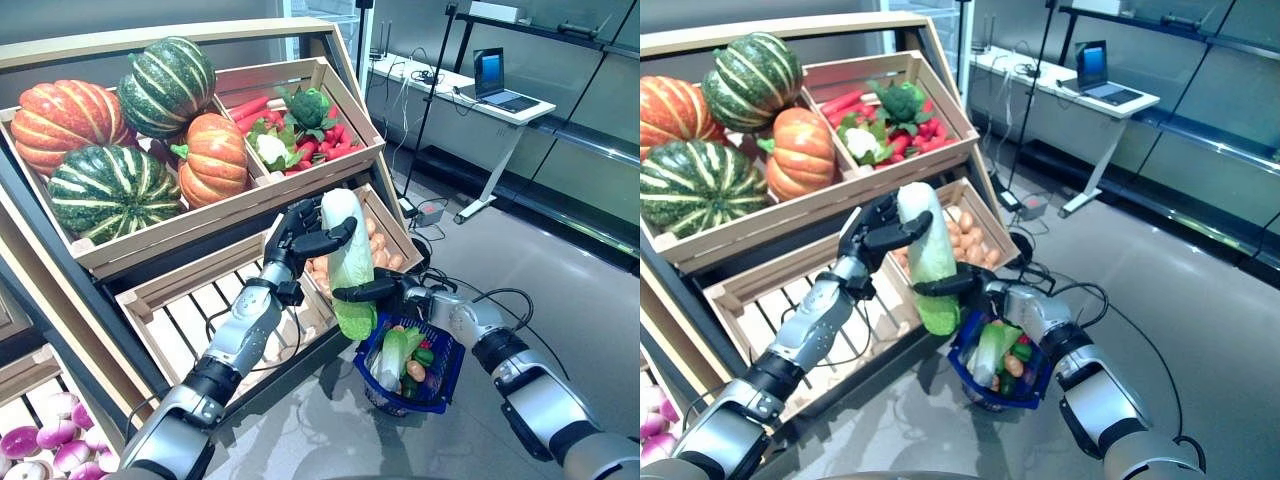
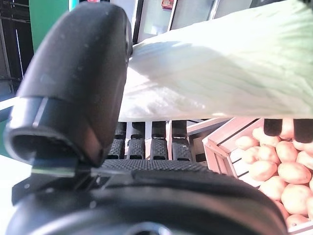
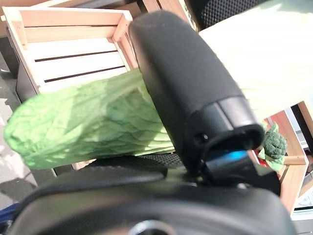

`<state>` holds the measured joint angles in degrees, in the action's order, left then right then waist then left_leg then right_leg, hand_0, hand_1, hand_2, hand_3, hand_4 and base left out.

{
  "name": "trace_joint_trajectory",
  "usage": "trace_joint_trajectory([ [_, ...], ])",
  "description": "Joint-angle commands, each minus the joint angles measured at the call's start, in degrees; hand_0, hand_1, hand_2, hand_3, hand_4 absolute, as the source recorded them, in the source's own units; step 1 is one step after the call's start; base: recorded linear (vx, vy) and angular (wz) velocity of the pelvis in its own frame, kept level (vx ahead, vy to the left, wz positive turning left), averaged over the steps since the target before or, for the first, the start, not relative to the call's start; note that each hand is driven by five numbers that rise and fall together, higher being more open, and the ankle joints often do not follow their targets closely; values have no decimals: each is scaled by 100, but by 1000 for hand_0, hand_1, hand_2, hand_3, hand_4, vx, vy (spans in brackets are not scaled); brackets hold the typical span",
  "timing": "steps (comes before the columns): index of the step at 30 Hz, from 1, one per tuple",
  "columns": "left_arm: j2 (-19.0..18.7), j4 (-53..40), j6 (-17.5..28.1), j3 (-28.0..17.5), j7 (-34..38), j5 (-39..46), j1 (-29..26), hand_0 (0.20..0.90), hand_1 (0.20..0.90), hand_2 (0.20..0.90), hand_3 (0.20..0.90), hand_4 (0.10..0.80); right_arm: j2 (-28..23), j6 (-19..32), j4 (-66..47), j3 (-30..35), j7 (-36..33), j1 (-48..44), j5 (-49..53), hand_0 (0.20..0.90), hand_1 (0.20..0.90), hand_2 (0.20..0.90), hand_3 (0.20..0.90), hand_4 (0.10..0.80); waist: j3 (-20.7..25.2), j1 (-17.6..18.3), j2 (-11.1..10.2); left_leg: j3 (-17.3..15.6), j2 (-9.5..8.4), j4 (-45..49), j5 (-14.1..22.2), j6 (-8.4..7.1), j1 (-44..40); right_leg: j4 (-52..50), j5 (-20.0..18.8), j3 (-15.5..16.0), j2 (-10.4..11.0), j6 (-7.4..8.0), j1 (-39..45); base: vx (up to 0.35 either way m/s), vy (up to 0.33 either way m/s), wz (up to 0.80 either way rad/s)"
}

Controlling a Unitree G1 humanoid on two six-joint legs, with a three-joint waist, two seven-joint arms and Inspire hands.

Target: Put vegetables into the basket

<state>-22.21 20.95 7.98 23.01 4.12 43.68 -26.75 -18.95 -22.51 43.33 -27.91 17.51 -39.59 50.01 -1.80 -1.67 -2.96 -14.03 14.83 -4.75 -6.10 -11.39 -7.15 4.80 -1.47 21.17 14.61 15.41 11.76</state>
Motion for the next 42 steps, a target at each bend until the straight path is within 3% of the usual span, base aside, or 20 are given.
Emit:
trace_joint_trajectory([
  [1,818,-1250,567,279,-627,713,-880,300,300,300,300,400,403,530,541,256,-51,-1238,551,300,300,300,300,400,410,-201,142,298,-104,-25,349,165,148,-27,-156,-32,-73,-476,-351,0,0,0],
  [11,730,-1155,515,196,-563,691,-860,300,300,300,300,400,257,518,553,348,-140,-1188,563,300,300,300,300,400,424,-169,135,299,-113,-25,363,169,129,-15,-167,-72,-66,-460,-354,3,6,3],
  [12,703,-1161,361,188,-615,698,-849,780,780,780,780,720,221,526,556,366,-143,-1141,552,300,300,300,300,400,421,-159,136,286,-110,-25,364,167,122,-16,-172,-86,-68,-457,-361,0,0,0],
  [13,657,-1167,234,185,-661,685,-841,900,900,900,900,800,180,509,543,381,-157,-1107,514,300,300,300,300,400,422,-147,136,277,-109,-25,362,167,117,-16,-178,-102,-70,-452,-367,0,0,0],
  [19,350,-1207,51,116,-694,429,-791,900,900,900,900,800,-111,490,645,472,-184,-818,425,300,300,300,300,400,416,-110,144,218,-98,-25,354,166,100,3,-195,-132,-80,-438,-374,0,0,0],
  [27,-336,-847,-138,-370,-782,11,-476,900,900,900,900,800,-743,504,1104,982,-4,-113,147,300,300,300,300,400,382,-90,161,131,-78,-25,350,156,71,7,-199,-152,-89,-416,-393,27,-2,-4],
  [35,-714,-284,-118,-958,-702,-444,51,900,900,900,900,800,-1228,704,1798,1718,-376,472,36,300,300,300,300,400,321,-124,175,74,-95,-25,370,174,31,-2,-200,-136,-85,-396,-379,71,-14,-3],
  [42,-990,98,-142,-1183,-469,-837,347,900,900,900,900,800,-1548,900,2227,2117,-816,579,9,300,300,300,300,400,60,-198,210,59,-141,-25,332,183,103,-123,-169,-133,-47,-395,-522,46,-1,-5],
])
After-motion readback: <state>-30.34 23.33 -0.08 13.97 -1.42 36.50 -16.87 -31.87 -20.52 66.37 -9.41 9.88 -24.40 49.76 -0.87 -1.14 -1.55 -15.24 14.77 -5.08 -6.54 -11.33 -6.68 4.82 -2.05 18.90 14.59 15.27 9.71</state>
